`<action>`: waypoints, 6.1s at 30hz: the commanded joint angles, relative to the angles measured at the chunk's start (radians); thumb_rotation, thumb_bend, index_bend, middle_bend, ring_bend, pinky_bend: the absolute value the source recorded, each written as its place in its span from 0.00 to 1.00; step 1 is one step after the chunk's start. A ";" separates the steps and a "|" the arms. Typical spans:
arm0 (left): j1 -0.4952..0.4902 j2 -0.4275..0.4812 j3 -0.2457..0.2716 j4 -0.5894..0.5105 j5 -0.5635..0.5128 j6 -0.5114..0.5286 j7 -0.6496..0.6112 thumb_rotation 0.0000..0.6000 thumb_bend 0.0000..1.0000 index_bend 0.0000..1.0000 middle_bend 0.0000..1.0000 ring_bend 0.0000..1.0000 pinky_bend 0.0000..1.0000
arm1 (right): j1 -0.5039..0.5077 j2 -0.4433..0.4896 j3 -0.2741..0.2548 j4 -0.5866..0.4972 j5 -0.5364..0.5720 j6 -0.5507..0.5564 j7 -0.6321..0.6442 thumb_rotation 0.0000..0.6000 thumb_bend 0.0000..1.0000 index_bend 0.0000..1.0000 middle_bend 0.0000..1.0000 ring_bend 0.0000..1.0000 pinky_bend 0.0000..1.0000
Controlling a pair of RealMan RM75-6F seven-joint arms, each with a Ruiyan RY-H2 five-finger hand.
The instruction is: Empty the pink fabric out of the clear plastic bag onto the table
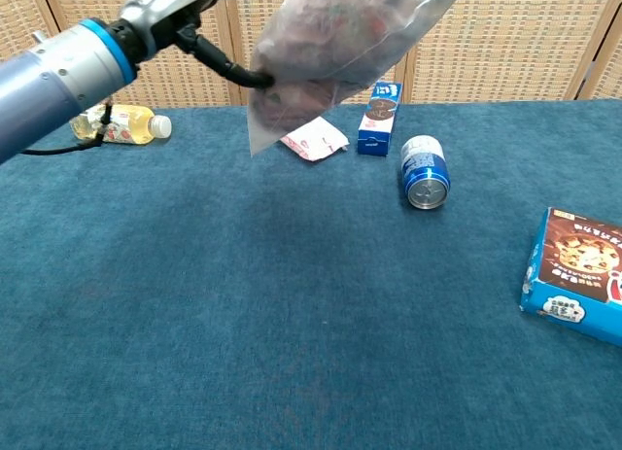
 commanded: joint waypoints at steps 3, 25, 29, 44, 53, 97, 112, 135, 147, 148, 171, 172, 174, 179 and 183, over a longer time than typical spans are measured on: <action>0.031 0.059 0.038 -0.037 0.014 -0.027 -0.012 1.00 0.14 0.00 0.00 0.00 0.00 | -0.001 -0.003 0.001 -0.002 -0.014 0.001 0.001 1.00 0.64 0.75 0.16 0.07 0.05; 0.026 0.235 0.125 -0.142 0.020 -0.302 -0.042 1.00 0.14 0.11 0.00 0.00 0.00 | -0.005 0.049 0.024 -0.017 -0.070 -0.029 0.044 1.00 0.64 0.75 0.17 0.07 0.05; 0.014 0.240 0.131 -0.153 0.025 -0.336 -0.048 1.00 0.14 0.12 0.00 0.00 0.00 | 0.011 0.063 0.039 -0.028 -0.059 -0.039 0.041 1.00 0.64 0.75 0.17 0.07 0.05; -0.071 0.317 0.190 -0.285 0.068 -0.539 -0.157 1.00 0.15 0.24 0.00 0.00 0.00 | 0.047 0.121 0.060 -0.089 0.000 -0.052 -0.013 1.00 0.64 0.75 0.17 0.07 0.05; -0.071 0.318 0.185 -0.287 0.073 -0.512 -0.180 1.00 0.14 0.24 0.00 0.00 0.00 | 0.092 0.105 0.071 -0.094 0.011 -0.069 -0.030 1.00 0.64 0.75 0.17 0.07 0.05; -0.203 0.279 0.218 -0.340 0.150 -0.567 -0.460 1.00 0.14 0.27 0.00 0.00 0.00 | 0.197 0.097 0.067 -0.150 0.082 -0.089 -0.109 1.00 0.64 0.75 0.17 0.07 0.05; -0.238 0.284 0.274 -0.321 0.184 -0.557 -0.544 1.00 0.15 0.35 0.00 0.00 0.00 | 0.218 0.095 0.066 -0.143 0.109 -0.082 -0.117 1.00 0.64 0.75 0.17 0.07 0.05; -0.250 0.254 0.308 -0.274 0.177 -0.533 -0.594 1.00 0.17 0.36 0.00 0.00 0.00 | 0.228 0.096 0.066 -0.144 0.103 -0.091 -0.108 1.00 0.64 0.75 0.17 0.07 0.05; -0.261 0.265 0.348 -0.273 0.202 -0.523 -0.635 1.00 0.30 0.41 0.00 0.00 0.00 | 0.217 0.117 0.064 -0.151 0.103 -0.079 -0.111 1.00 0.64 0.75 0.17 0.07 0.05; -0.261 0.265 0.350 -0.271 0.202 -0.522 -0.638 1.00 0.30 0.41 0.00 0.00 0.00 | 0.215 0.118 0.063 -0.152 0.102 -0.079 -0.109 1.00 0.64 0.75 0.17 0.07 0.05; -0.251 0.261 0.352 -0.254 0.182 -0.507 -0.632 1.00 0.43 0.48 0.00 0.00 0.00 | 0.203 0.119 0.058 -0.147 0.080 -0.084 -0.095 1.00 0.64 0.75 0.17 0.07 0.05; -0.251 0.261 0.352 -0.254 0.181 -0.507 -0.630 1.00 0.44 0.48 0.00 0.00 0.00 | 0.202 0.119 0.058 -0.146 0.079 -0.084 -0.094 1.00 0.64 0.75 0.17 0.07 0.05; -0.250 0.262 0.351 -0.254 0.180 -0.506 -0.630 1.00 0.45 0.49 0.00 0.00 0.00 | 0.200 0.120 0.058 -0.146 0.078 -0.084 -0.092 1.00 0.64 0.75 0.17 0.07 0.05; -0.248 0.261 0.349 -0.251 0.176 -0.507 -0.627 1.00 0.47 0.54 0.00 0.00 0.00 | 0.199 0.119 0.059 -0.145 0.074 -0.086 -0.088 1.00 0.64 0.75 0.17 0.07 0.05; -0.248 0.258 0.347 -0.247 0.173 -0.510 -0.626 1.00 0.48 0.56 0.00 0.00 0.00 | 0.200 0.117 0.059 -0.144 0.074 -0.086 -0.087 1.00 0.64 0.75 0.17 0.07 0.05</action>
